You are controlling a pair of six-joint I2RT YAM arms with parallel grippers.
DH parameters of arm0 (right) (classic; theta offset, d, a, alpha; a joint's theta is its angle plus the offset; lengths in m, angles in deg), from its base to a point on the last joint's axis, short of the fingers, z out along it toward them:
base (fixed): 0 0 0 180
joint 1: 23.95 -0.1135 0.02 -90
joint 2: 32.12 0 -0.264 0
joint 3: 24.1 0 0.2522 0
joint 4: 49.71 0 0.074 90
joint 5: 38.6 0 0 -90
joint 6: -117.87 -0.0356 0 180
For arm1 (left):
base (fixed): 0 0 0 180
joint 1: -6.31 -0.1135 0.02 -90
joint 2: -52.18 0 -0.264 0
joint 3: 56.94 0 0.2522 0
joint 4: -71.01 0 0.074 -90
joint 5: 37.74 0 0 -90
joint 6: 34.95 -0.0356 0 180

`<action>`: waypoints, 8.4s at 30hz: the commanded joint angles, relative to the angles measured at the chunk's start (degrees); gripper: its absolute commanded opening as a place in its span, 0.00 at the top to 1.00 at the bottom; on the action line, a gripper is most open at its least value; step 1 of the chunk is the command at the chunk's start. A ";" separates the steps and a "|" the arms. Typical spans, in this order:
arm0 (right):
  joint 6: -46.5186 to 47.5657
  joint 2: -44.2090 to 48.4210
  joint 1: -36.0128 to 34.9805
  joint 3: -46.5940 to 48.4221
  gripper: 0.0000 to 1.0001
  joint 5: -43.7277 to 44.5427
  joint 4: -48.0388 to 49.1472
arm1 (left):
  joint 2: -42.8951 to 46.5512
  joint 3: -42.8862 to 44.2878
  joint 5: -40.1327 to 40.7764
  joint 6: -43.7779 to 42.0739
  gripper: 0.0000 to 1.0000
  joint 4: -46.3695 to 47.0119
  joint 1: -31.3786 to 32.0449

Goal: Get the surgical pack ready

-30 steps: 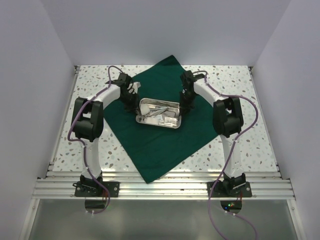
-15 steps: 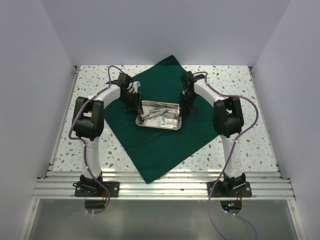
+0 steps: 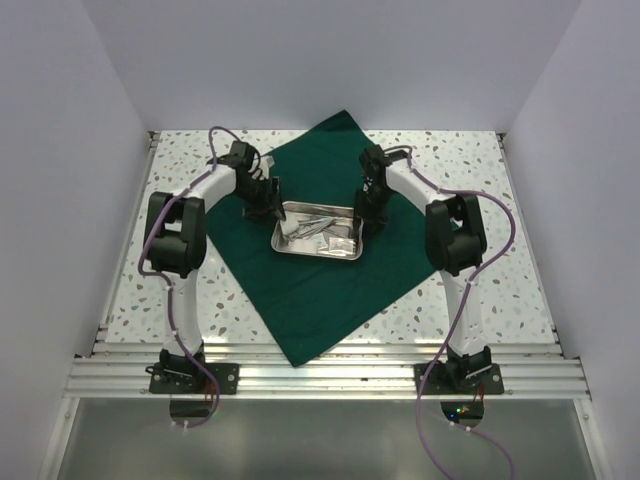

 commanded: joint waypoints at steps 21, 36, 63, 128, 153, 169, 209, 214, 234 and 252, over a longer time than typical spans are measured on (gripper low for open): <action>15.29 23.43 -10.67 -2.37 0.01 18.93 -14.07 | 26.18 -10.23 13.64 6.56 0.00 3.01 -5.01; 16.52 33.74 -45.57 -20.08 0.28 2.59 -0.81 | 35.76 -10.16 12.66 6.20 0.09 1.79 -5.36; 19.77 12.20 -59.30 -18.32 0.49 8.65 12.04 | 40.43 -14.28 18.81 15.34 0.00 -6.75 -18.10; 18.54 -14.61 -9.91 37.67 1.00 23.68 25.22 | 23.03 -13.15 13.71 14.82 0.00 3.80 -18.81; 14.50 -22.25 -7.00 37.67 0.94 18.93 27.68 | 16.78 -6.55 13.63 15.26 0.00 3.71 -18.80; 11.07 -22.52 -7.00 32.93 0.90 21.13 25.40 | 15.47 -5.41 12.75 15.17 0.00 2.75 -18.80; 9.75 -21.90 -6.48 34.33 0.76 21.13 19.07 | -4.57 4.09 3.34 14.02 1.00 7.15 -16.87; 8.87 -20.32 -6.39 32.23 0.76 20.08 18.37 | -4.58 -1.25 6.50 16.66 1.00 1.79 -17.92; 11.16 -18.10 -4.72 32.27 0.66 16.65 13.63 | 8.00 -13.24 10.55 13.67 1.00 1.08 -22.50; 4.75 -10.57 -2.18 36.71 0.27 12.70 15.21 | 11.52 0.30 20.92 8.93 0.09 1.35 -22.85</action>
